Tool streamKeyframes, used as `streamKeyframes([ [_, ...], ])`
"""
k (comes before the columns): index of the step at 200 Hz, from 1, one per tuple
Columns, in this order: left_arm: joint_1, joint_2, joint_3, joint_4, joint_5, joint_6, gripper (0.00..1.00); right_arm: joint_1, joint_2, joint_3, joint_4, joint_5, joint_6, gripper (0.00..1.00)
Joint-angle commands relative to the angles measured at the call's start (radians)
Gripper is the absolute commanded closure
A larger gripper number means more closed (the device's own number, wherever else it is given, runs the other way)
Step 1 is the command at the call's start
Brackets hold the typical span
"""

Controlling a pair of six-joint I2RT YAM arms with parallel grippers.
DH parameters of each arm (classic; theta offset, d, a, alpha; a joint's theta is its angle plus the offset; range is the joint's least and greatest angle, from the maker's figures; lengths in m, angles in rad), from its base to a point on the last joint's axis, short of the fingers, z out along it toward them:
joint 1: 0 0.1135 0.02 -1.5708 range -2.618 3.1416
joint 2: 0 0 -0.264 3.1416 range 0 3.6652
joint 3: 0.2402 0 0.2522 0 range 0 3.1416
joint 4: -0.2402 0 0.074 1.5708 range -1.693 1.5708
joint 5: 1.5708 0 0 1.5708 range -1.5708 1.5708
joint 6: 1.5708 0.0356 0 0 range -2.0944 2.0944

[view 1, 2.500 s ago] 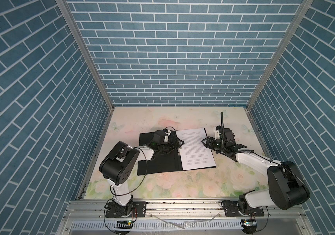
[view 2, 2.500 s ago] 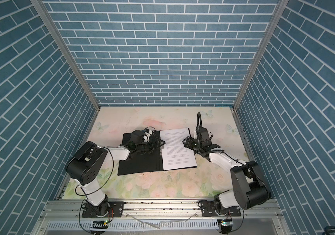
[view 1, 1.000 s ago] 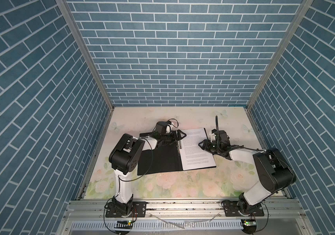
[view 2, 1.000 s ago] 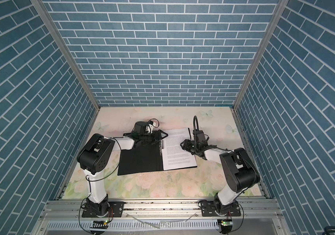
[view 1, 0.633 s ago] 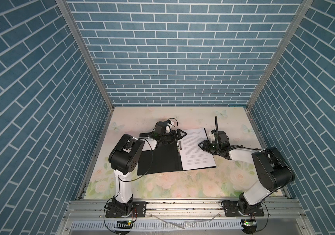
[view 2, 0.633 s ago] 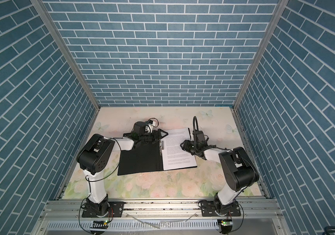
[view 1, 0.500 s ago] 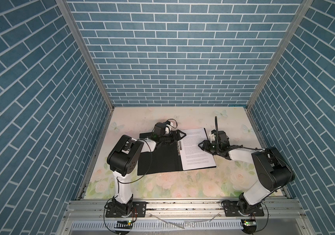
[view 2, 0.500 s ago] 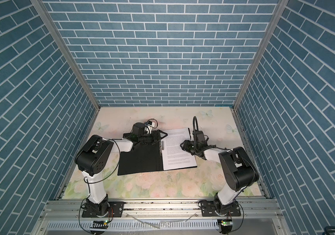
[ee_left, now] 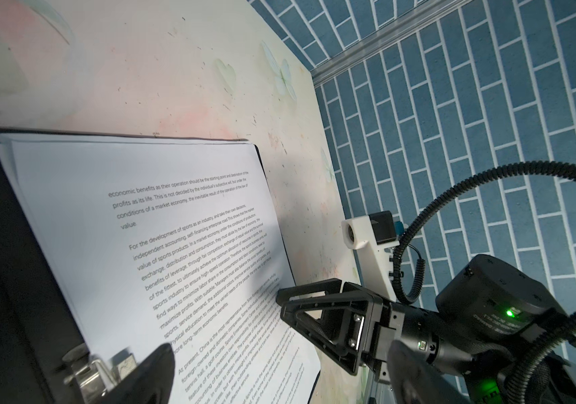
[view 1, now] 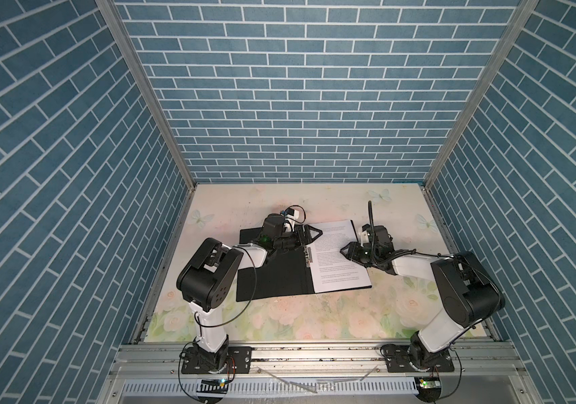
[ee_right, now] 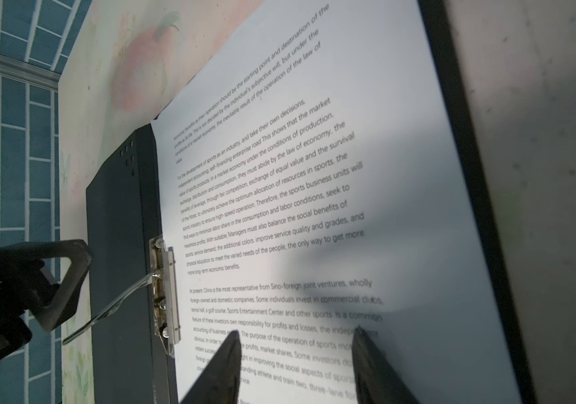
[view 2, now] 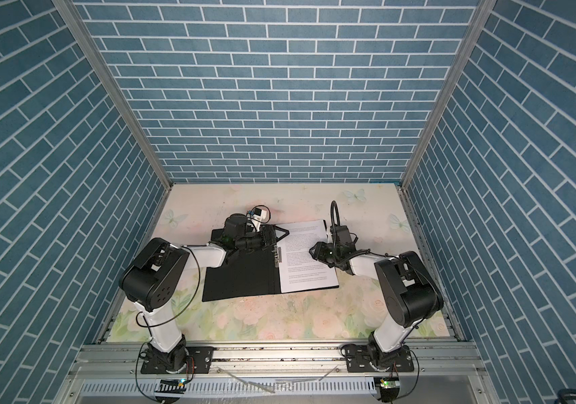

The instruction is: Put the files into the folder

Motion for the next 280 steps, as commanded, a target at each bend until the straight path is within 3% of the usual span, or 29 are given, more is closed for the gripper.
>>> streamKeyframes([
  [1,-0.003,-0.052,-0.021,-0.027,-0.019,0.025,0.05,0.013,-0.012,0.035,-0.04,0.004,0.003,0.49],
  [64,0.028,-0.092,0.046,-0.361,-0.114,0.158,0.09,0.041,-0.054,0.099,-0.094,-0.006,0.104,0.52],
  [117,0.031,-0.008,0.071,-0.427,-0.102,0.169,0.42,0.097,-0.024,0.204,-0.168,-0.042,0.193,0.55],
  [150,0.031,0.029,0.088,-0.46,-0.106,0.174,0.56,0.111,-0.01,0.236,-0.169,-0.065,0.239,0.62],
  [197,0.031,0.066,0.11,-0.47,-0.104,0.173,0.64,0.122,0.001,0.237,-0.173,-0.067,0.244,0.65],
  [280,0.03,0.088,0.144,-0.5,-0.152,0.165,0.65,0.138,0.011,0.253,-0.173,-0.073,0.243,0.66],
])
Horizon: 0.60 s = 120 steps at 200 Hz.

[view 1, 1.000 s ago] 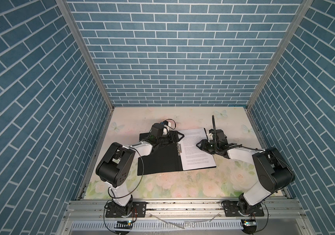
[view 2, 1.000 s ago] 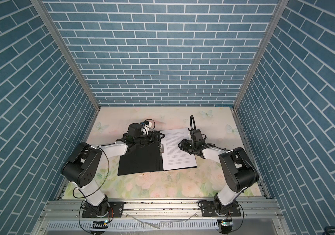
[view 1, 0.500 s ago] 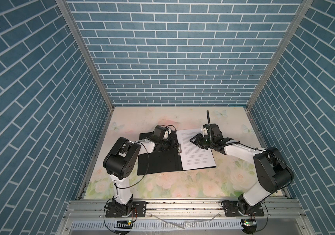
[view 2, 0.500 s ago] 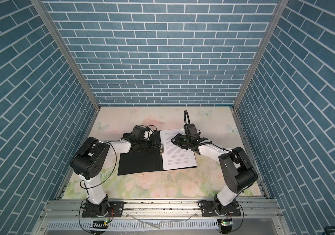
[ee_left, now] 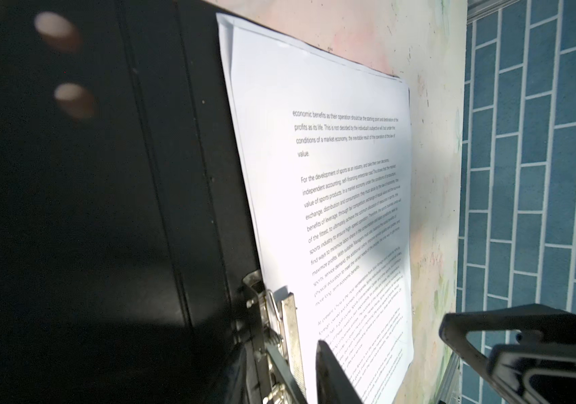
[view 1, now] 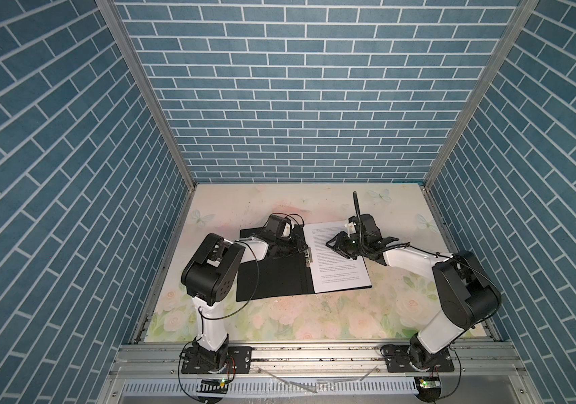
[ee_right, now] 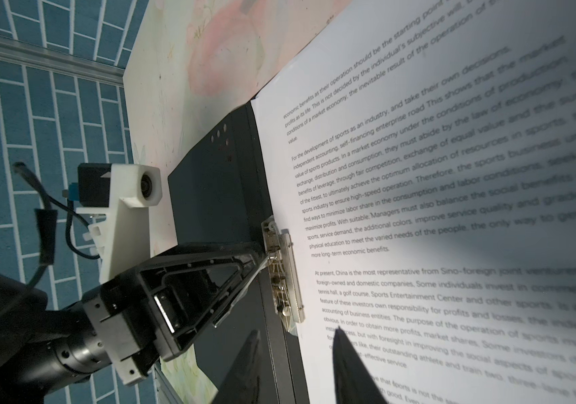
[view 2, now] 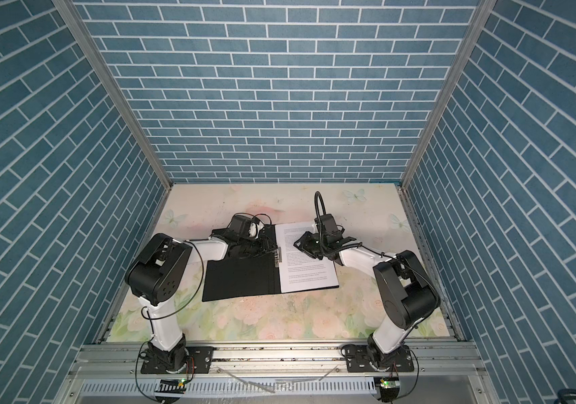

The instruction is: Put the files into the folder

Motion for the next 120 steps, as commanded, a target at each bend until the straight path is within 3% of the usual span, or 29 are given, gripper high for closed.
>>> streamKeyframes([
  [1,0.003,0.02,0.024,-0.04,-0.031,0.007,0.65,0.013,0.012,0.053,-0.018,-0.01,0.026,0.67],
  [120,0.005,0.073,0.024,-0.004,-0.038,-0.034,0.73,0.039,0.032,0.086,-0.038,-0.003,0.023,0.73],
])
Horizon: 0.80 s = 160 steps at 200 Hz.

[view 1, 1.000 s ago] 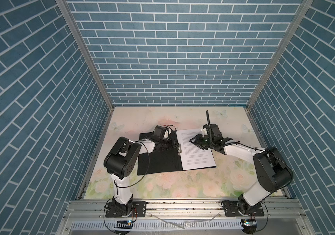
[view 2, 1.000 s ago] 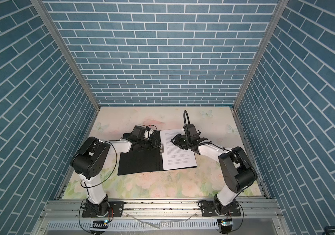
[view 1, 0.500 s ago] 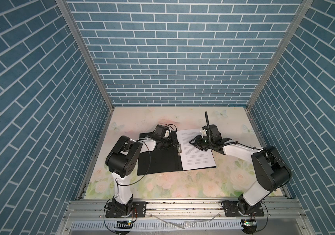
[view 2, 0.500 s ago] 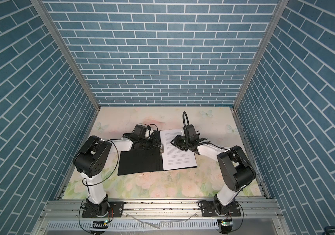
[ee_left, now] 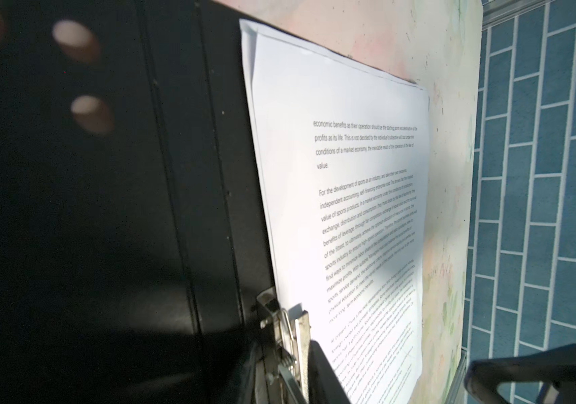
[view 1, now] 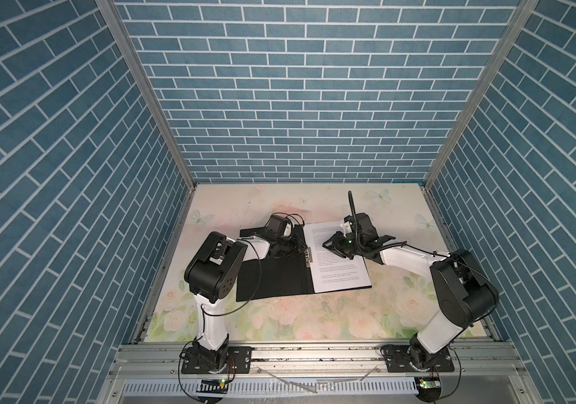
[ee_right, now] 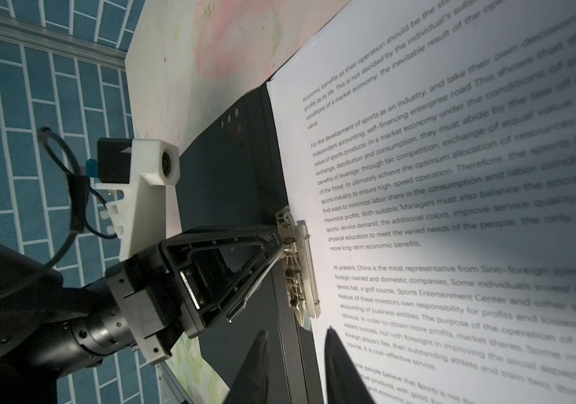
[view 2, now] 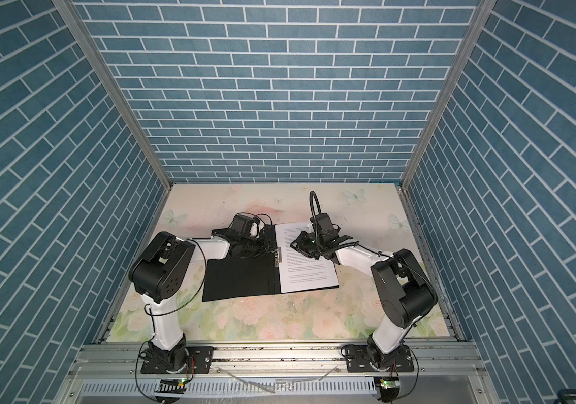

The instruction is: Put the files into the folder

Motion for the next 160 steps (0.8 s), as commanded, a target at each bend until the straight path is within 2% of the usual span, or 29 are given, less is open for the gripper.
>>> streamKeyframes([
  [1,0.005,0.041,0.007,-0.007,-0.021,-0.016,0.73,0.01,0.014,0.049,-0.013,0.002,0.023,0.73],
  [62,0.01,0.049,0.014,-0.015,-0.035,-0.022,0.78,0.034,0.028,0.073,-0.02,0.01,0.041,0.76],
  [122,0.01,0.062,0.019,-0.031,-0.03,-0.001,0.85,0.061,0.05,0.096,-0.013,-0.009,0.182,0.79],
  [160,0.01,0.065,0.02,-0.029,-0.033,0.007,0.86,0.076,0.079,0.107,0.021,-0.038,0.255,0.8],
])
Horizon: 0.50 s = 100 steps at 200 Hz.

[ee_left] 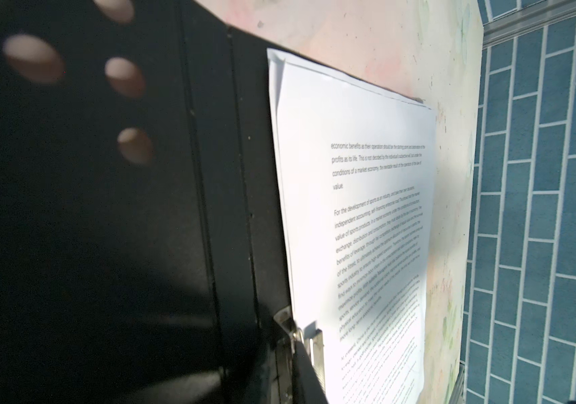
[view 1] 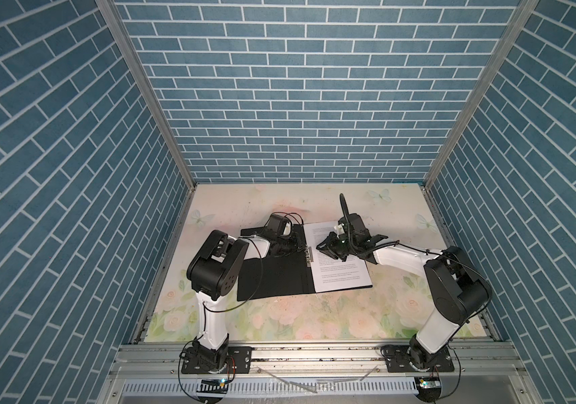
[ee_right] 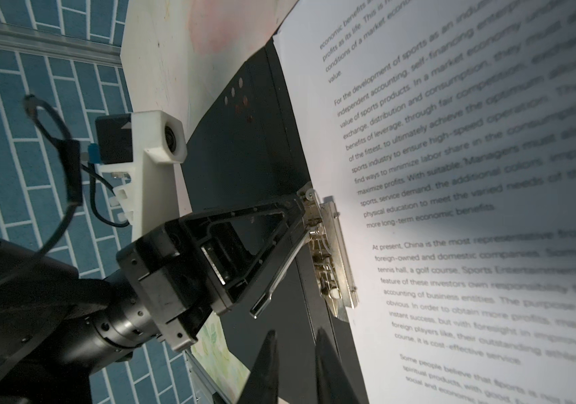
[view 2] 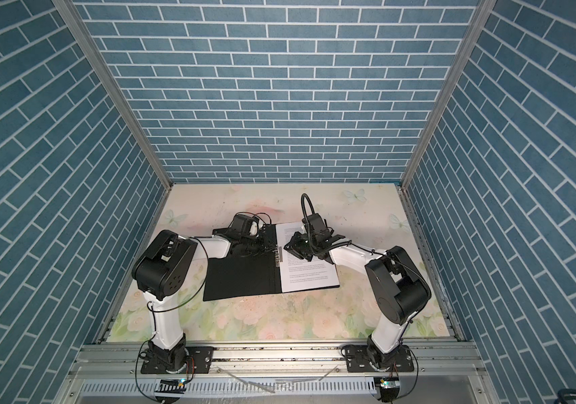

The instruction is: Put the files into the folder

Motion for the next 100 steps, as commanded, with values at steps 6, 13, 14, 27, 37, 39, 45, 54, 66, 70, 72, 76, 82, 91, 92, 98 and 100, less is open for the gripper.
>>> streamKeyframes([
  [6,0.003,0.038,0.003,-0.051,-0.024,0.026,0.86,0.016,0.034,0.069,0.02,-0.025,0.093,0.8],
  [13,0.003,0.038,0.003,-0.05,-0.026,0.026,0.86,0.018,0.041,0.077,0.017,-0.026,0.098,0.8],
  [14,0.003,0.038,0.003,-0.05,-0.026,0.026,0.86,0.019,0.042,0.079,0.018,-0.026,0.1,0.8],
  [27,0.002,0.039,0.003,-0.048,-0.026,0.026,0.87,0.026,0.059,0.088,0.028,-0.034,0.115,0.8],
  [37,0.003,0.038,0.003,-0.044,-0.026,0.024,0.87,0.028,0.071,0.098,0.032,-0.039,0.123,0.8],
  [39,0.003,0.038,0.001,-0.044,-0.026,0.023,0.88,0.03,0.073,0.1,0.033,-0.04,0.126,0.8],
  [45,0.003,0.038,0.0,-0.041,-0.024,0.02,0.88,0.032,0.079,0.105,0.034,-0.04,0.129,0.8],
  [54,0.002,0.036,-0.003,-0.034,-0.022,0.017,0.88,0.033,0.084,0.106,0.04,-0.038,0.134,0.8],
  [66,0.0,0.034,-0.01,-0.024,-0.021,0.009,0.88,0.033,0.091,0.111,0.04,-0.038,0.138,0.81],
  [70,-0.001,0.034,-0.013,-0.018,-0.021,0.004,0.88,0.033,0.092,0.112,0.041,-0.039,0.139,0.81],
  [72,-0.001,0.034,-0.015,-0.016,-0.021,0.003,0.88,0.033,0.093,0.112,0.042,-0.04,0.141,0.81],
  [76,-0.002,0.035,-0.018,-0.009,-0.02,-0.002,0.88,0.033,0.095,0.112,0.041,-0.04,0.143,0.81],
  [82,-0.002,0.036,-0.022,0.0,-0.018,-0.007,0.88,0.034,0.097,0.113,0.041,-0.042,0.144,0.81],
  [91,-0.003,0.038,-0.027,0.011,-0.018,-0.015,0.88,0.034,0.098,0.115,0.039,-0.043,0.144,0.81],
  [92,-0.003,0.038,-0.028,0.012,-0.018,-0.015,0.88,0.034,0.098,0.115,0.04,-0.043,0.145,0.81],
  [98,-0.003,0.039,-0.029,0.016,-0.018,-0.018,0.88,0.033,0.099,0.116,0.038,-0.043,0.144,0.81],
  [100,-0.004,0.041,-0.029,0.017,-0.018,-0.018,0.88,0.034,0.099,0.115,0.039,-0.044,0.144,0.82],
])
